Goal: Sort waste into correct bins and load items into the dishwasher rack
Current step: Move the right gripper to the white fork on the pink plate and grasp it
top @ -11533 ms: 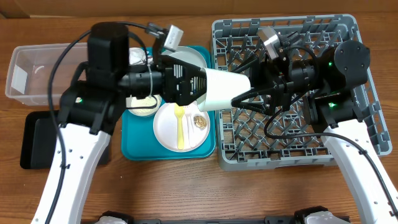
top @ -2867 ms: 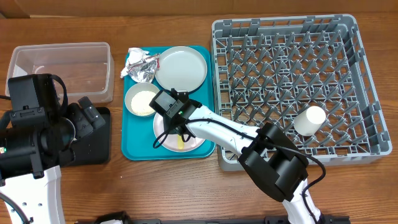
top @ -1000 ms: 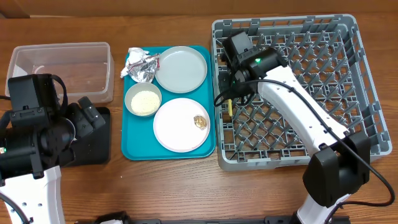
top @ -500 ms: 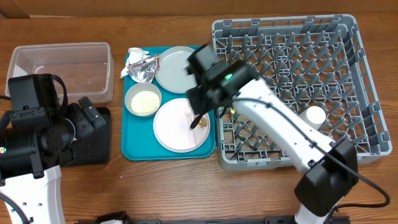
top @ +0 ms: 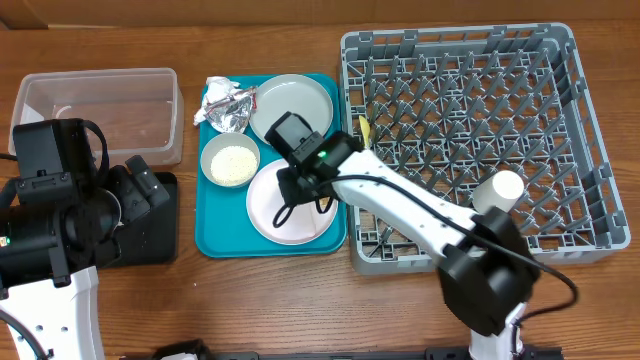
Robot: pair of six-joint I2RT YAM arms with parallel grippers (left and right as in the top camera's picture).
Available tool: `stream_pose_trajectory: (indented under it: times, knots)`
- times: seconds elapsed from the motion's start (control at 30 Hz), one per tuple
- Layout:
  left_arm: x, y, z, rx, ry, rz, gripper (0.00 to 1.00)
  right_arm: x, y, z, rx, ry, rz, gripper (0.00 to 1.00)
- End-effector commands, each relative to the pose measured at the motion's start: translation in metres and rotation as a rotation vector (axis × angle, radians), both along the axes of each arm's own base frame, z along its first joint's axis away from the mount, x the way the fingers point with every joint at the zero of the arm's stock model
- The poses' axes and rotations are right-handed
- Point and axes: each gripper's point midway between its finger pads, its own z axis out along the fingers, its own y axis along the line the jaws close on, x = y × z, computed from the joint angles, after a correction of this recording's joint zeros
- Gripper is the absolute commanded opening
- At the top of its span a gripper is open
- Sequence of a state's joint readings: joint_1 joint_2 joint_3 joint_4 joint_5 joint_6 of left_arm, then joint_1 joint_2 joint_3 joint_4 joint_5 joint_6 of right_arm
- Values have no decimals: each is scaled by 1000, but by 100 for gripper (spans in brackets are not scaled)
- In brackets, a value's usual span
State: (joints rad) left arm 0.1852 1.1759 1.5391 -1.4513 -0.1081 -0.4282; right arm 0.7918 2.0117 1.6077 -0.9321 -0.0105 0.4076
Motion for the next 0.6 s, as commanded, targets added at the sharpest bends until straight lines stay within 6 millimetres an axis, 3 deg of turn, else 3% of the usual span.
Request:
stream_pose_trajectory:
  times: [0.0,0.13,0.57]
  knots:
    - [-3,0,9,-6,-37,19,100,-1,-3,-29,-44,37,-18,48]
    - [-3,0,9,-6,-37,19,100,-3,-5,-44,-69,62,-19,48]
    - [-3,0,9,-6,-37,19,100,1,-2,-64,-60,75,-71,47]
